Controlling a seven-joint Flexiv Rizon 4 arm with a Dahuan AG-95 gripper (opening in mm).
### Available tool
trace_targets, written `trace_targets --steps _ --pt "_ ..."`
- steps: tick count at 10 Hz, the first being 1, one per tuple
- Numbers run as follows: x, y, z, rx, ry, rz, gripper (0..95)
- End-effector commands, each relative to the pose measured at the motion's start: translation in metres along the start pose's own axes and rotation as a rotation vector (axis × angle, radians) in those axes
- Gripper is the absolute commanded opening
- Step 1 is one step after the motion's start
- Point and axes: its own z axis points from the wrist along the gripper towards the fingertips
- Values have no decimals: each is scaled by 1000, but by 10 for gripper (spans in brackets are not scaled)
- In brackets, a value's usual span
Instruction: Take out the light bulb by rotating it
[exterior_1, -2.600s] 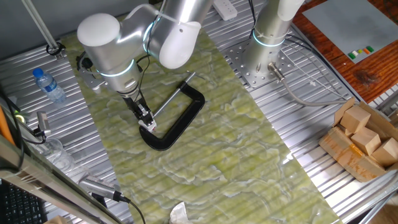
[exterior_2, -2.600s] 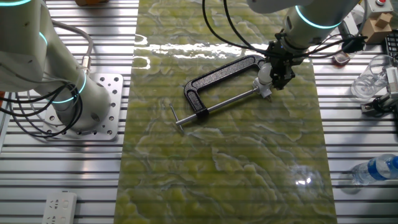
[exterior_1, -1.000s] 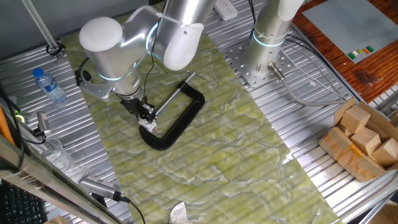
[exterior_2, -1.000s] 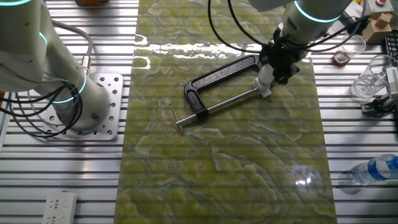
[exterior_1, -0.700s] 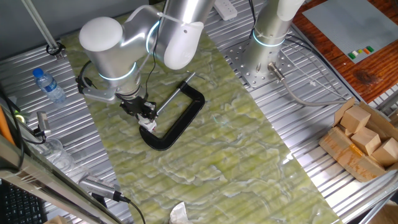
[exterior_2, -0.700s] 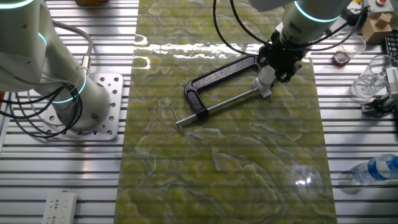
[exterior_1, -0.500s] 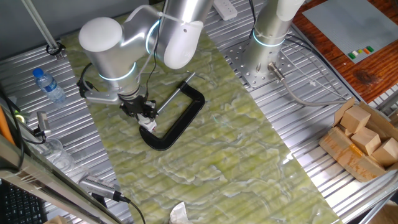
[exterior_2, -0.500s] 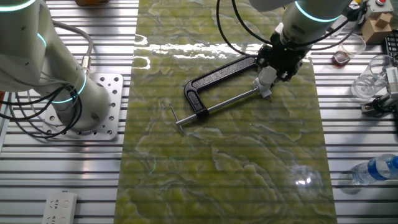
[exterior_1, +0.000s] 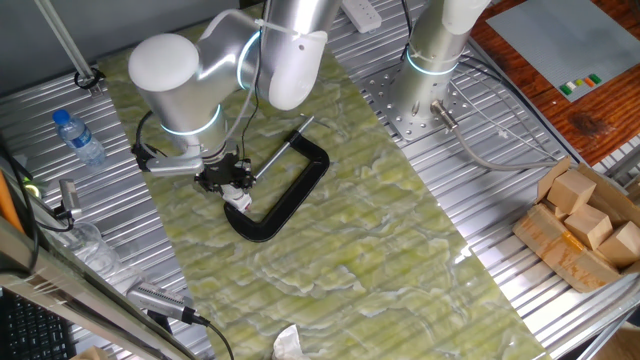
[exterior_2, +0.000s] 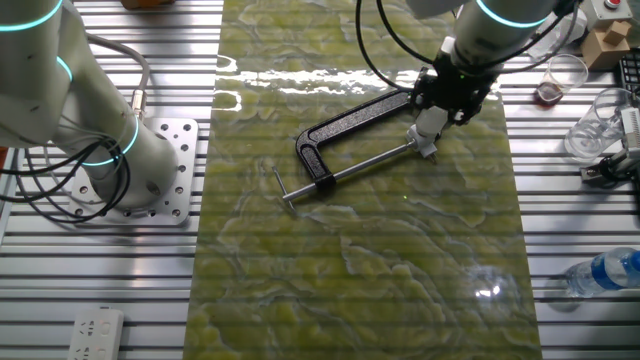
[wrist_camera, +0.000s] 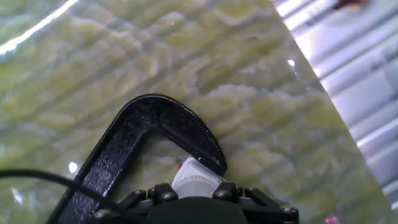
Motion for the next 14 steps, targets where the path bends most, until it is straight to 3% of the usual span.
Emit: trace_targets --steps 1,8,14 --pt "0 -1 0 10 11 -114 0" --pt "-1 0 0 5 27 -228 0" --pt "-1 0 -1 3 40 -239 0"
